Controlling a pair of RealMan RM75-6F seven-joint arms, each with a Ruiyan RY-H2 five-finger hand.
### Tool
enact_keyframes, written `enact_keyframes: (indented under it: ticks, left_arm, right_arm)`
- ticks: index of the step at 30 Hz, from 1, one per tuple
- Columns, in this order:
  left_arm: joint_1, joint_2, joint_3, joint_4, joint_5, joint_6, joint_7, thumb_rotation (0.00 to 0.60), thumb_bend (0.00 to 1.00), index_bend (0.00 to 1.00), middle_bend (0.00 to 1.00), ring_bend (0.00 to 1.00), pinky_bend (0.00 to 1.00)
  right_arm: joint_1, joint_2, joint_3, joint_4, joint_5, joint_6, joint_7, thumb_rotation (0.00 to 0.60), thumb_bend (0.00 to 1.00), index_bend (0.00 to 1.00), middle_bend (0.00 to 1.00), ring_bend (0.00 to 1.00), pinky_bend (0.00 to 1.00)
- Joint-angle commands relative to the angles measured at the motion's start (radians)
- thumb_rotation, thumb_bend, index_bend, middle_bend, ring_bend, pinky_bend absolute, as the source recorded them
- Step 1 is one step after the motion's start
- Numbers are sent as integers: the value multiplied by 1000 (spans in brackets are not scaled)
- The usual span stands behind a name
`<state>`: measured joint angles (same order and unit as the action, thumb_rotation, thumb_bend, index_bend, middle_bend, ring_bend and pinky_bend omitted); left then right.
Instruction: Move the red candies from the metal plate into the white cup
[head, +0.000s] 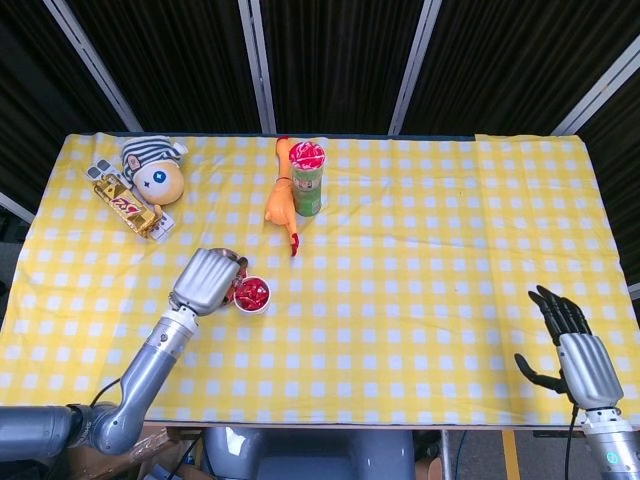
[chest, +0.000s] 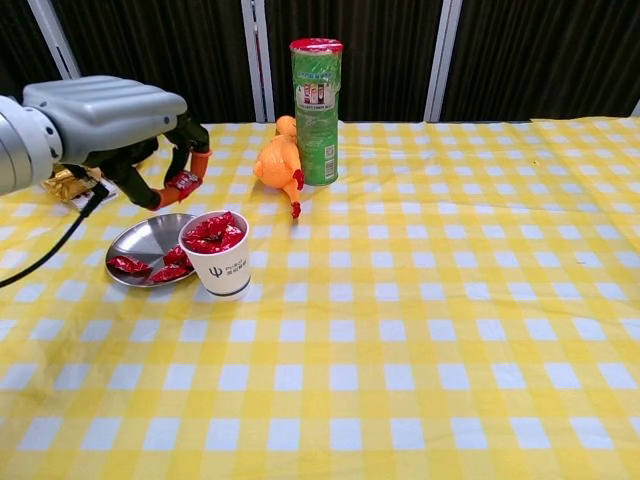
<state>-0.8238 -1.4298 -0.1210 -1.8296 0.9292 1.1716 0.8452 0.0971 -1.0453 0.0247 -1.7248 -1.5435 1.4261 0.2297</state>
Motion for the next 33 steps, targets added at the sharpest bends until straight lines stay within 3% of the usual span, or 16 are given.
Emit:
enact_keyframes:
  ticks: [1, 14, 18, 27, 33]
  left_arm:
    - [-19, -31, 6, 11, -15, -13, 30, 600, 455, 481, 544, 850, 919]
    - [-64, -100, 17, 72, -128, -53, 105, 600, 454, 458, 520, 849, 919]
    - [-75, -99, 22, 72, -143, -58, 117, 600, 427, 439, 470, 849, 919]
    - [-68, -73, 18, 43, -95, -34, 70, 600, 389, 328, 337, 848, 919]
    - [-56, -44, 24, 22, -69, -25, 40, 600, 378, 318, 319, 848, 918]
  right_arm:
    - [-1, 1, 1, 1, 1, 1, 3, 600, 386, 0, 0, 0, 0]
    - [0, 3, 2, 3, -2, 3, 11, 600, 386, 0, 0, 0, 0]
    - [1, 4, 1, 2, -2, 1, 11, 600, 385, 0, 0, 0, 0]
    - [0, 2, 0, 1, -5, 4, 7, 600, 386, 0, 0, 0, 0]
    - [-1, 2, -1, 2, -7, 6, 7, 600, 386, 0, 0, 0, 0]
